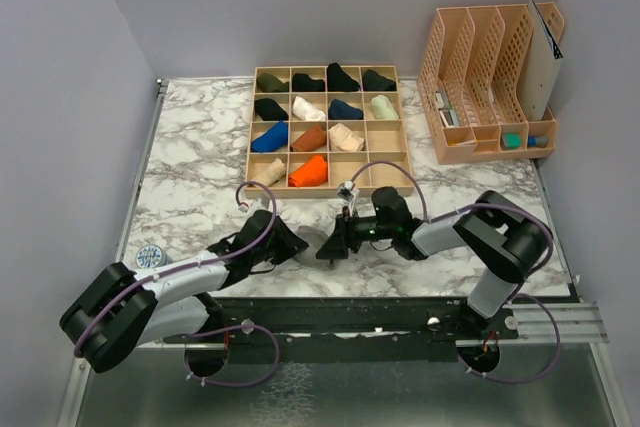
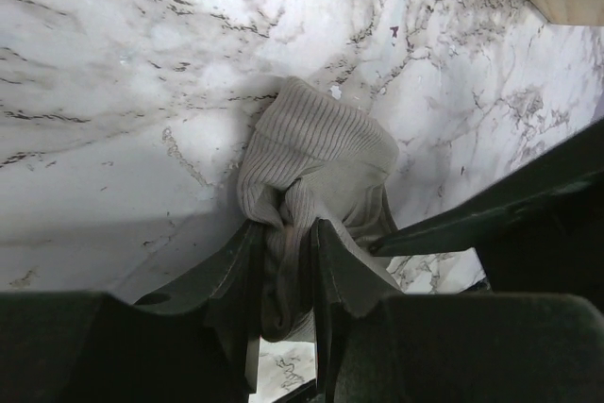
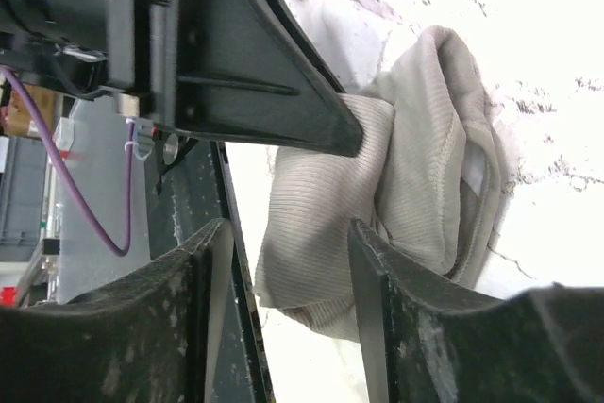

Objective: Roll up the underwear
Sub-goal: Roll the underwear to the center of the board.

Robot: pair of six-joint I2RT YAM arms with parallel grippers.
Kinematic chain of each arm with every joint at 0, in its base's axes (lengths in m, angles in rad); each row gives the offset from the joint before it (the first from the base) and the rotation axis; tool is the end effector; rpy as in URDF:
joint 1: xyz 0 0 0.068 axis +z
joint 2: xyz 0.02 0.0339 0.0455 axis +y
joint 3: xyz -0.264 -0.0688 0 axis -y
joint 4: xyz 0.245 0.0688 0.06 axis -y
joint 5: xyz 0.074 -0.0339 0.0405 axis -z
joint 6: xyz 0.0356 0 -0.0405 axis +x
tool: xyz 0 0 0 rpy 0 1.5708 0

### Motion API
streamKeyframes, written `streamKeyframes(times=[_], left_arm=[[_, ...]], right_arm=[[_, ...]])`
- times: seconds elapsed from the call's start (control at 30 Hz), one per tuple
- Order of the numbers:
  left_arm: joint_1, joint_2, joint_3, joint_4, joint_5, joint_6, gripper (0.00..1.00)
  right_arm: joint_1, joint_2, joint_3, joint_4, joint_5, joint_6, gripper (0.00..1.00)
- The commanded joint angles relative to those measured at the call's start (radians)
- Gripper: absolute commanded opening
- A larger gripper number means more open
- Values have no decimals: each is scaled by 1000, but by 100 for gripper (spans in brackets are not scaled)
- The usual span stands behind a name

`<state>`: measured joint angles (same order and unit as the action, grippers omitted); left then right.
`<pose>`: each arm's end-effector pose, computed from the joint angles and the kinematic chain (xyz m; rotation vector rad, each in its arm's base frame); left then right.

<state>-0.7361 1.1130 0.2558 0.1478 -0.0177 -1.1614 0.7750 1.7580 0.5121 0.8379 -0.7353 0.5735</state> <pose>0.1429 -0.1286 0.1330 -0.5320 2.4163 -0.9111 0.1950 0.2244 0.1200 -0.7630 2.0990 1.5397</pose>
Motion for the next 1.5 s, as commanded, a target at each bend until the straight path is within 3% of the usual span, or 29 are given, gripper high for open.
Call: streamKeyframes(times=[0.0,0.17,0.33,0.4,0.47,0.53,0.6,0.67,0.77,0.8,0.97,1.1,1.2,1.47], left_arm=[[-1,1,6,-163,-10,52,9],[-2,-6,28,-192,-8,57,9],[-1,3,58,-216,9,78,9],[0,10,70,-230,14,88,8],[-1,18,79,-235,17,93,8],[-1,22,85,-238,16,96,9],[1,27,94,-248,16,101,8],[1,33,106,-260,16,104,8],[1,43,123,-283,17,109,8],[1,46,129,-290,17,109,8],[3,62,146,-291,40,104,9],[3,80,164,-309,51,95,9],[2,93,178,-316,53,93,9],[3,151,213,-323,80,92,9]], right_arm=[[4,-101,15,-173,38,-133,59],[5,-223,1,-313,151,-273,60],[4,-458,-106,-220,332,-329,66],[4,-485,-108,-237,433,-274,82],[3,-449,-62,-301,415,-303,82],[3,-354,21,-393,343,-317,96],[7,-276,85,-457,193,-388,100],[21,-288,25,-341,138,-430,100],[51,-411,-169,26,205,-493,100],[61,-445,-209,69,224,-528,100],[206,-548,-140,-220,459,-829,99],[371,-541,-119,-297,696,-988,88],[427,-506,-101,-315,797,-1018,82],[491,-376,-69,-267,831,-1070,77]])
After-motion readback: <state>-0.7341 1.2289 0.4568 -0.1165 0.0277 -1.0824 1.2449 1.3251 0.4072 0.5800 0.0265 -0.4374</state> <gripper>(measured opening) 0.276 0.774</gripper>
